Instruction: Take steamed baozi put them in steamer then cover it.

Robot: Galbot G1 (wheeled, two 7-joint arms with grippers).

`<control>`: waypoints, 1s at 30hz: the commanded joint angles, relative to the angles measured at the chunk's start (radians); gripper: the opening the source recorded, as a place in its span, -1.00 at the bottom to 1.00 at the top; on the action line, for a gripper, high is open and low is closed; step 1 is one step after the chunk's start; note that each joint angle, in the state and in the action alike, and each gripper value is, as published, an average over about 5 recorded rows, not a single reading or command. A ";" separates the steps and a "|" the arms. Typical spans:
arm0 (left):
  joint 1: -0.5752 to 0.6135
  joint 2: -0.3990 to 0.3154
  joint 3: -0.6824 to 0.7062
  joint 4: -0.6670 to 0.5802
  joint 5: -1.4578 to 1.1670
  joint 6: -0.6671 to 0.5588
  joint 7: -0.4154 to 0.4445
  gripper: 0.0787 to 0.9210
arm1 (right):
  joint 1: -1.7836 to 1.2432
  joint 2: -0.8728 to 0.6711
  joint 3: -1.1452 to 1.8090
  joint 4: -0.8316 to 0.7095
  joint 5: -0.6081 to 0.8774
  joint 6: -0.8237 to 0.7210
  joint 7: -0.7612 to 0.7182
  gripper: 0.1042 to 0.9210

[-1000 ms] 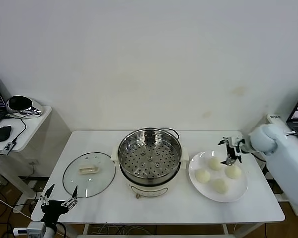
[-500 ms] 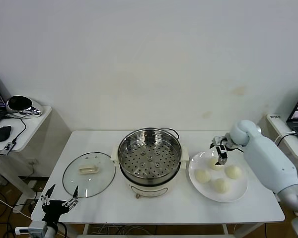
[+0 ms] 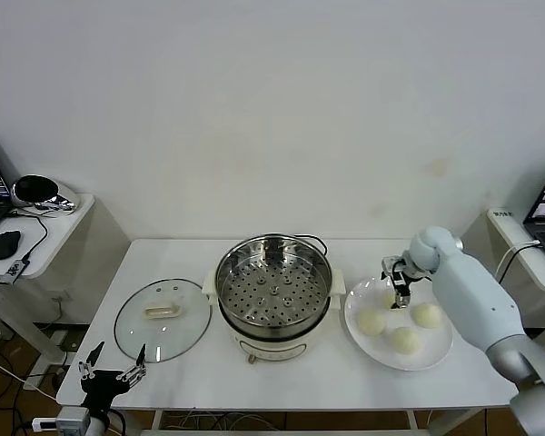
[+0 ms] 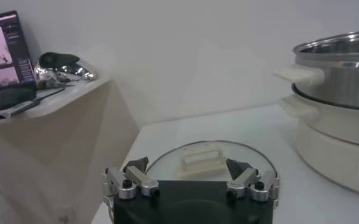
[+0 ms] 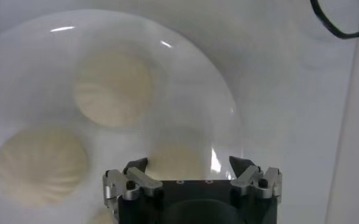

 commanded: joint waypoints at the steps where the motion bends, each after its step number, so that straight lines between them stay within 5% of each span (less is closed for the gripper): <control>1: 0.001 0.001 -0.001 0.001 0.001 -0.001 0.000 0.77 | -0.001 0.006 0.010 -0.021 -0.021 0.005 0.007 0.76; 9: -0.003 0.001 0.004 0.009 0.005 -0.001 0.001 0.77 | -0.011 0.000 0.025 -0.025 -0.013 -0.010 0.007 0.72; 23: -0.010 0.005 0.007 0.020 0.011 -0.003 0.000 0.77 | 0.001 -0.026 0.025 -0.006 0.058 -0.049 0.009 -0.19; 30: -0.010 0.006 0.009 0.021 0.014 -0.004 -0.001 0.77 | 0.104 -0.097 -0.098 0.090 0.208 -0.094 -0.026 -0.30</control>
